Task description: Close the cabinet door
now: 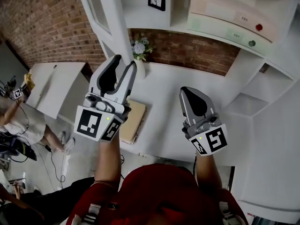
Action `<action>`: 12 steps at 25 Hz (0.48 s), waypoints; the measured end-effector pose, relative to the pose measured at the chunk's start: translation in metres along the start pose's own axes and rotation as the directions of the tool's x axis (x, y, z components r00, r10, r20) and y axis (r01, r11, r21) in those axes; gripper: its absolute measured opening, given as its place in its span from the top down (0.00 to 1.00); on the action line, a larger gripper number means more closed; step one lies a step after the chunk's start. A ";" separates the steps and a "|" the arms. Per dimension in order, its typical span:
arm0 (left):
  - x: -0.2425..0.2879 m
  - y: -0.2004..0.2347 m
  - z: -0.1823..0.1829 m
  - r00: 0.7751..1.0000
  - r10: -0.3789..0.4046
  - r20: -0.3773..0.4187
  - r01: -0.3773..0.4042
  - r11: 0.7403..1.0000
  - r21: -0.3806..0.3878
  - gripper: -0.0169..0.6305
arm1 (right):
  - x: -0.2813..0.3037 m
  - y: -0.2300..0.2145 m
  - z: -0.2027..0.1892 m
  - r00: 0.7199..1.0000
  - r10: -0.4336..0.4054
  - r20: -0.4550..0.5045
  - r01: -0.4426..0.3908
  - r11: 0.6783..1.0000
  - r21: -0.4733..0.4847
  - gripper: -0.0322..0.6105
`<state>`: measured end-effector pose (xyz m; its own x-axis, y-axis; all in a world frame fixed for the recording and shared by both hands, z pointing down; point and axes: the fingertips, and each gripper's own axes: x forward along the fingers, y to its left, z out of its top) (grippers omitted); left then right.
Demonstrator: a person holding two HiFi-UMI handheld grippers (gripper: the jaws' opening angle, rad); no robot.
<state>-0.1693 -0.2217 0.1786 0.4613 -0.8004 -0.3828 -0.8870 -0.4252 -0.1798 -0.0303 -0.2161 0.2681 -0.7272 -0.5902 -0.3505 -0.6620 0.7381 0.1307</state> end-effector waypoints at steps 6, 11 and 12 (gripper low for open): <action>0.019 -0.005 -0.007 1.000 -0.009 0.003 0.009 1.000 -0.005 0.86 | 0.001 -0.013 0.000 1.000 0.002 0.005 -0.002 1.000 -0.003 0.93; 0.032 -0.004 -0.011 1.000 -0.015 0.000 0.015 1.000 -0.008 0.93 | 0.006 -0.024 -0.004 1.000 0.001 0.008 -0.001 1.000 0.002 0.93; 0.035 -0.003 -0.012 1.000 -0.016 -0.001 0.016 1.000 -0.008 0.95 | 0.008 -0.025 -0.005 1.000 0.002 0.007 -0.002 1.000 0.003 0.93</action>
<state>-0.1506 -0.2535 0.1768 0.4752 -0.7939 -0.3793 -0.8795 -0.4412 -0.1783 -0.0203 -0.2404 0.2665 -0.7270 -0.5867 -0.3566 -0.6601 0.7401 0.1281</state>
